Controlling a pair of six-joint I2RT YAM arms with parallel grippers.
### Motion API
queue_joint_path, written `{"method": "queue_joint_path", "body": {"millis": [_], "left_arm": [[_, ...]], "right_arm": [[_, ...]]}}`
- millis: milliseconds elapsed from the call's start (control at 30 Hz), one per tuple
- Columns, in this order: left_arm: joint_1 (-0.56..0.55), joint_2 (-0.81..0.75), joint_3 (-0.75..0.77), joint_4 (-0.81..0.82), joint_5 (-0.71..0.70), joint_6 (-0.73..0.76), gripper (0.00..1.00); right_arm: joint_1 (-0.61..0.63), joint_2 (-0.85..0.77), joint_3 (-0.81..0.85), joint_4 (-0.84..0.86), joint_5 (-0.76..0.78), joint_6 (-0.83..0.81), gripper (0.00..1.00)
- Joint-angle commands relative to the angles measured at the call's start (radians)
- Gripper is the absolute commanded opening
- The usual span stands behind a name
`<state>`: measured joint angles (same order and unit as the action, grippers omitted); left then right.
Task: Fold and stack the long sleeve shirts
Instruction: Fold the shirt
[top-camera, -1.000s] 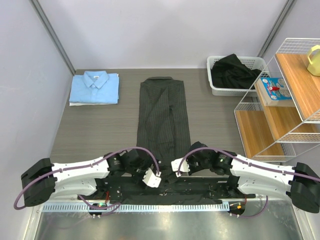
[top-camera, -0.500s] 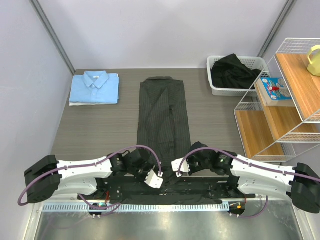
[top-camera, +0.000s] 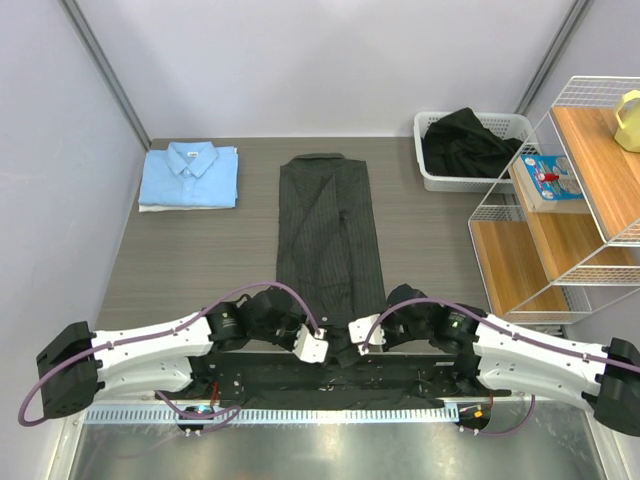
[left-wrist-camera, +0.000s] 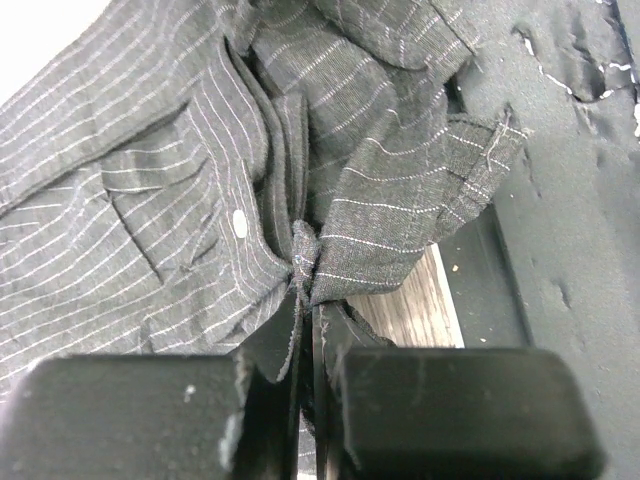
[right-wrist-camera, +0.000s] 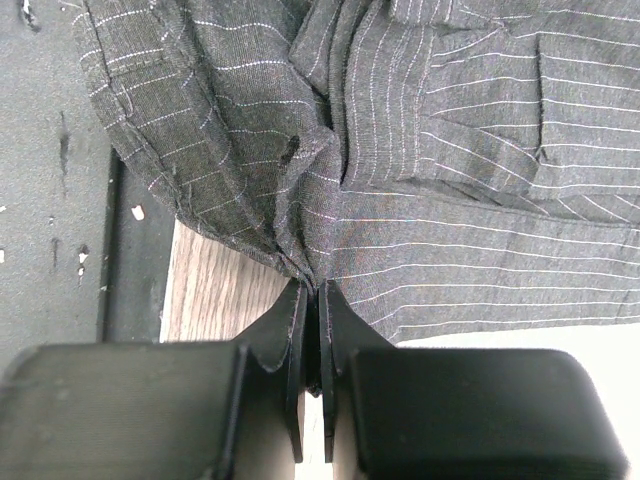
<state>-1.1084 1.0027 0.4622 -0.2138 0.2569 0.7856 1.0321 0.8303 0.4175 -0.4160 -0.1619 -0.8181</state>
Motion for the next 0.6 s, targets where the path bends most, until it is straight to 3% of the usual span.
{"method": "queue_joint_path", "body": {"millis": [0,367,467,533,567], "left_arm": [[0.001,-0.019,0.024,-0.027,0.021,-0.022,0.0],[0.002,-0.062,0.033,-0.049,-0.021,-0.02,0.0],[0.048,-0.059,0.076,-0.073,-0.018,-0.002,0.0],[0.142,-0.024,0.15,-0.096,0.04,0.038,0.0],[0.216,-0.003,0.215,-0.116,0.082,0.076,0.0]], "right_arm": [[0.005,-0.023,0.038,-0.018,0.001,0.028,0.01],[0.005,-0.03,0.05,0.008,0.048,0.011,0.01],[-0.018,-0.02,0.084,0.039,0.091,-0.021,0.01],[-0.072,0.009,0.125,0.049,0.044,-0.045,0.01],[-0.166,0.06,0.183,0.049,0.012,-0.061,0.01]]}}
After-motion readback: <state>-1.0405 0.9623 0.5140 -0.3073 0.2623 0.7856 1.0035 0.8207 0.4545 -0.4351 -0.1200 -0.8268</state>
